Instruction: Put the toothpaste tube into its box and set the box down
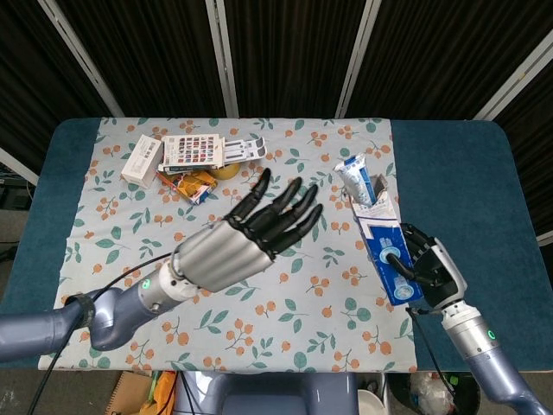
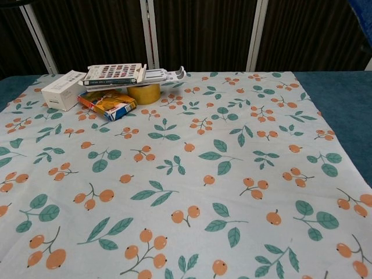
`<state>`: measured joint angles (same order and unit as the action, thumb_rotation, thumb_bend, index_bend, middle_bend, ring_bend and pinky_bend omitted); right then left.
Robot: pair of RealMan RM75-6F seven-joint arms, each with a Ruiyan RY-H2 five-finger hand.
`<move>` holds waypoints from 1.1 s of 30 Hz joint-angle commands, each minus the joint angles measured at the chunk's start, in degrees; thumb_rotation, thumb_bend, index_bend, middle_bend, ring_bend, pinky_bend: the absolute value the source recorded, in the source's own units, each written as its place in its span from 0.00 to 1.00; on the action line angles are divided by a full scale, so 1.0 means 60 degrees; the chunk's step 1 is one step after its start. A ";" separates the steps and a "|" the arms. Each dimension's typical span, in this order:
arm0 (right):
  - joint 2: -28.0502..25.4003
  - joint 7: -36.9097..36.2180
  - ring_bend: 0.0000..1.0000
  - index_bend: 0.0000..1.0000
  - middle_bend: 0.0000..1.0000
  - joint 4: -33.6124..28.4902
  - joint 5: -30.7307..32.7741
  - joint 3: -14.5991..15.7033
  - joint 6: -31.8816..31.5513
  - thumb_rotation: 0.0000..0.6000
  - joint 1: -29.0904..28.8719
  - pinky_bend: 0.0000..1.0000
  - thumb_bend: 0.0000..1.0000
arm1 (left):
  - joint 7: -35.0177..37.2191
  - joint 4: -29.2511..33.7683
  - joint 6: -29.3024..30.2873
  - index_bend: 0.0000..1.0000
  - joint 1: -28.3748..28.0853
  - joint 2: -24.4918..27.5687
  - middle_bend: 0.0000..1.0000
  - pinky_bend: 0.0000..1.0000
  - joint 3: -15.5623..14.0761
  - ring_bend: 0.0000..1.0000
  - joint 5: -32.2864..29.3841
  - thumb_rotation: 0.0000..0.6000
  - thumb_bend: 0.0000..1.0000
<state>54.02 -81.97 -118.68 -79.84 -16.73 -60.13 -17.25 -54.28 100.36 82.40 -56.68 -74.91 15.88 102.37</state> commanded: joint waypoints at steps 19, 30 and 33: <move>-0.0210 0.0204 0.45 0.44 0.50 -0.0510 0.0734 -0.0905 -0.2007 1.00 0.0456 0.49 0.30 | 0.4660 -0.1305 0.1848 0.13 0.6020 0.0112 0.13 0.26 -0.3400 0.11 -0.3661 1.00 0.00; -0.0649 0.0149 0.45 0.42 0.50 -0.1386 0.1911 -0.1845 -0.3162 1.00 0.0970 0.49 0.30 | 0.6067 -0.1878 0.1135 0.11 0.6762 -0.0280 0.13 0.26 -0.3160 0.11 -0.4598 1.00 0.00; -0.0659 0.0223 0.43 0.38 0.50 -0.1436 0.2046 -0.1878 -0.3036 1.00 0.0957 0.48 0.30 | 0.6028 -0.1737 0.0901 0.11 0.6794 -0.0222 0.13 0.26 -0.3074 0.11 -0.4765 1.00 0.00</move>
<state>50.15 -80.83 -127.15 -67.77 -27.86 -78.65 -11.48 -18.17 89.55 88.25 -16.14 -76.32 -2.90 74.20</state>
